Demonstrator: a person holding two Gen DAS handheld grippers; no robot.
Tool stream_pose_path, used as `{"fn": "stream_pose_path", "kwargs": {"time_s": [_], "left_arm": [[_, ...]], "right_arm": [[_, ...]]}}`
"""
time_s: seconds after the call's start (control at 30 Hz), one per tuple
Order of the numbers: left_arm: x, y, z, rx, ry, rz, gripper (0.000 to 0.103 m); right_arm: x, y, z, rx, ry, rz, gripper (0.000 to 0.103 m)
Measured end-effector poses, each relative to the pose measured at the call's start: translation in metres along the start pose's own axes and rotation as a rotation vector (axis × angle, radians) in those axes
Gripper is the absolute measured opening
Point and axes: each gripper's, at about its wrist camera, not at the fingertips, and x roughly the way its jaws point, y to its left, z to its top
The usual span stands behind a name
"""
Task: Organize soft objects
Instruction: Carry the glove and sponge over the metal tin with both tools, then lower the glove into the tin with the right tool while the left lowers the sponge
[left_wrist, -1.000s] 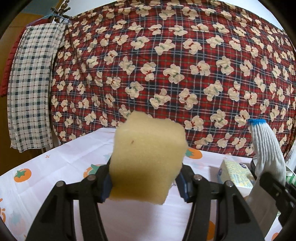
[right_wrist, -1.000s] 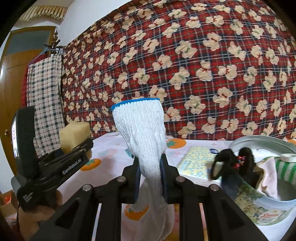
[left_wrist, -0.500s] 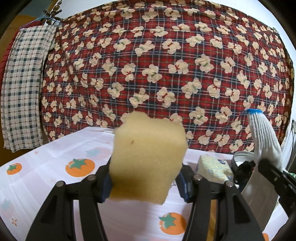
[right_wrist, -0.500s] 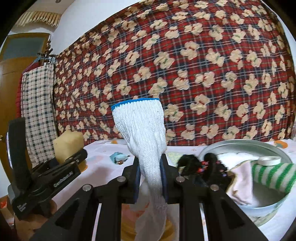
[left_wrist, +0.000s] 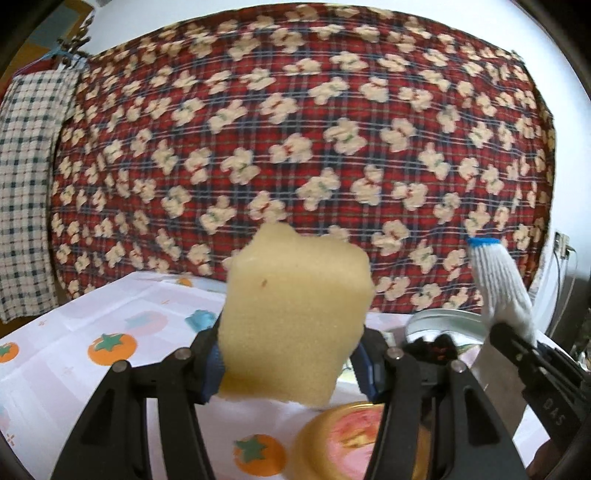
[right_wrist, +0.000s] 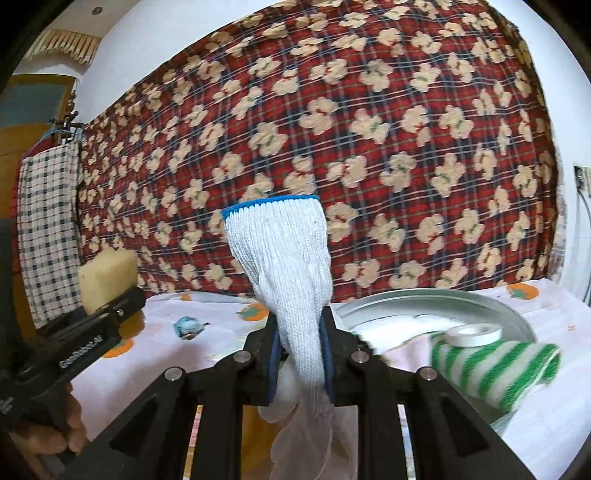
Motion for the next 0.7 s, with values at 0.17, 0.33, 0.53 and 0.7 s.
{"fn": "stream_pose_path", "kwargs": {"time_s": [0.17,0.33,0.53,0.7], "left_arm": [[-0.003,-0.032,0.004,0.039,-0.016,-0.062,0.057],[-0.002,-0.061,0.006,0.061,-0.013,-0.131,0.057],[0.002,-0.099,0.007,0.094,-0.010,-0.199,0.057],[0.013,-0.125,0.004,0.100,0.028,-0.241,0.057]], "right_arm": [[0.002,-0.026,0.003,-0.009,0.000,-0.077,0.021],[0.006,-0.055,0.007,0.001,0.013,-0.156,0.021],[0.014,-0.082,0.010,0.011,0.042,-0.233,0.021],[0.025,-0.100,0.012,0.009,0.081,-0.267,0.021]]}}
